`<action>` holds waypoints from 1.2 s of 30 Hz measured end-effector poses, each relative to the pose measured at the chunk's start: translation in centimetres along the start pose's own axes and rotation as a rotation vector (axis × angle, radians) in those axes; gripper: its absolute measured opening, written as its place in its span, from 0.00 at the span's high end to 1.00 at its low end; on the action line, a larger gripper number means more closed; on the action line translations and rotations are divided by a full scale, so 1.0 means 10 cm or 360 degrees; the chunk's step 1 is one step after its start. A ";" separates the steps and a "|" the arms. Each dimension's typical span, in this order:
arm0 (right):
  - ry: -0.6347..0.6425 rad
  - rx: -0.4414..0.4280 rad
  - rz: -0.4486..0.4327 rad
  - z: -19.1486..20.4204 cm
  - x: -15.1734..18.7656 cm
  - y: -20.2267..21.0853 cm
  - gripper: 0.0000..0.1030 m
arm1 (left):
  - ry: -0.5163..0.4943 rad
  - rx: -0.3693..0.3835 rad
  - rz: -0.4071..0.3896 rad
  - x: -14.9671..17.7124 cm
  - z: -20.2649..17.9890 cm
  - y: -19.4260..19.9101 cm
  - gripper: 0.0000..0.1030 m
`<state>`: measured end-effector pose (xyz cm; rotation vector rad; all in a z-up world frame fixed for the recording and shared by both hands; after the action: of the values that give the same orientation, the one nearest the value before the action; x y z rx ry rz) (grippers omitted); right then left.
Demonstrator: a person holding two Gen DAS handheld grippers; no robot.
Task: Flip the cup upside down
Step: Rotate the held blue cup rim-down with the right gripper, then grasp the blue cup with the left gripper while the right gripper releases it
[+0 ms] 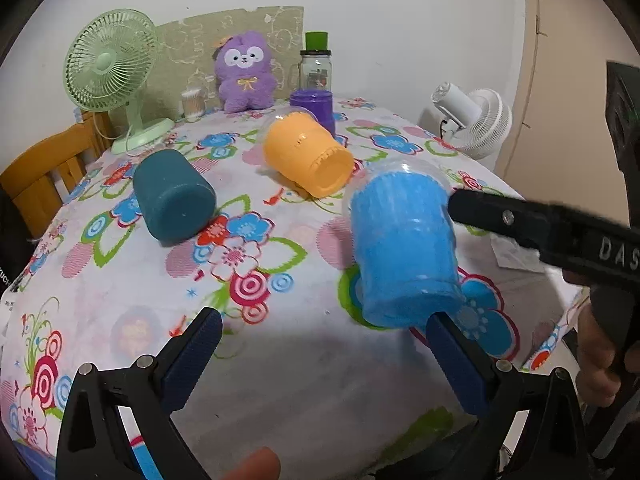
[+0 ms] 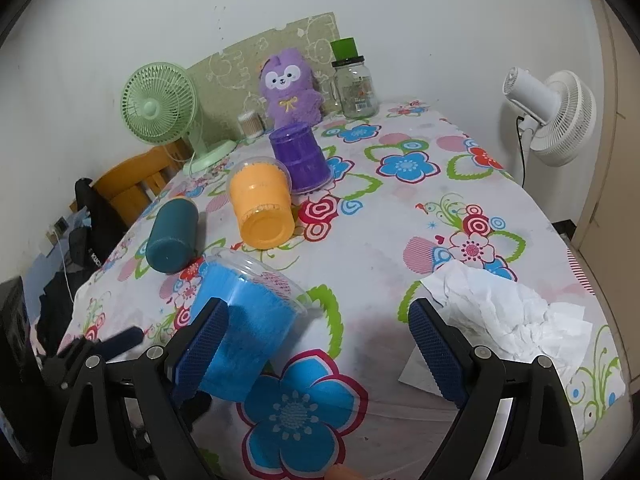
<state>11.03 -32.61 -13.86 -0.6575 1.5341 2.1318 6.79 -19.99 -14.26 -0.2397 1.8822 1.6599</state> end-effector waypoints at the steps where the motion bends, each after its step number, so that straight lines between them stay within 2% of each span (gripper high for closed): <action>1: -0.0004 -0.0001 -0.0007 0.00 0.00 0.01 0.10 | -0.0007 0.0009 0.0003 0.01 -0.03 0.00 0.00; 7: -0.0025 0.0024 -0.0063 -0.08 -0.02 0.18 0.10 | -0.0099 0.0075 -0.0022 -0.06 -0.30 -0.01 0.00; 10: -0.0066 0.0055 -0.0087 -0.23 0.01 0.28 0.10 | -0.0148 0.0078 -0.0022 -0.14 -0.38 -0.09 0.00; 12: -0.0101 0.0072 -0.0097 -0.35 0.04 0.33 0.10 | -0.0162 0.0120 -0.0011 -0.17 -0.43 -0.15 0.01; 14: -0.0139 0.0085 -0.0100 -0.45 0.06 0.35 0.10 | -0.0174 0.0135 -0.0001 -0.17 -0.47 -0.18 0.08; 17: -0.0190 0.0095 -0.0105 -0.57 0.08 0.37 0.10 | -0.0218 0.0169 0.0056 -0.15 -0.56 -0.27 0.31; 18: -0.0196 0.0096 -0.0108 -0.59 0.08 0.38 0.10 | -0.0224 0.0171 0.0064 -0.13 -0.58 -0.28 0.34; 19: -0.0198 0.0097 -0.0110 -0.60 0.08 0.38 0.10 | -0.0230 0.0171 0.0061 -0.13 -0.60 -0.28 0.43; 20: -0.0197 0.0098 -0.0112 -0.61 0.07 0.39 0.10 | -0.0234 0.0166 0.0049 -0.13 -0.60 -0.26 0.46; 26: -0.0174 0.0093 -0.0103 -0.56 0.06 0.35 0.10 | -0.0184 0.0180 -0.0039 -0.22 -0.50 -0.10 0.46; 36: -0.0106 0.0067 -0.0089 -0.34 0.05 0.30 0.10 | -0.0132 0.0137 -0.0090 -0.25 -0.26 0.19 0.45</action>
<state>9.32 -36.69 -12.84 -0.6016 1.5037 2.0537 6.99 -22.69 -11.28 -0.1843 1.8626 1.5242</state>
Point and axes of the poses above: each gripper's, at about its wrist camera, not at the fingertips, and y roughly against the way its jaws point, z to its left, x to its underside, the point moved 10 cm from there along -y, roughly the way its jaws point, and after that the axes turned 12 degrees about z, right-handed, at the moved point
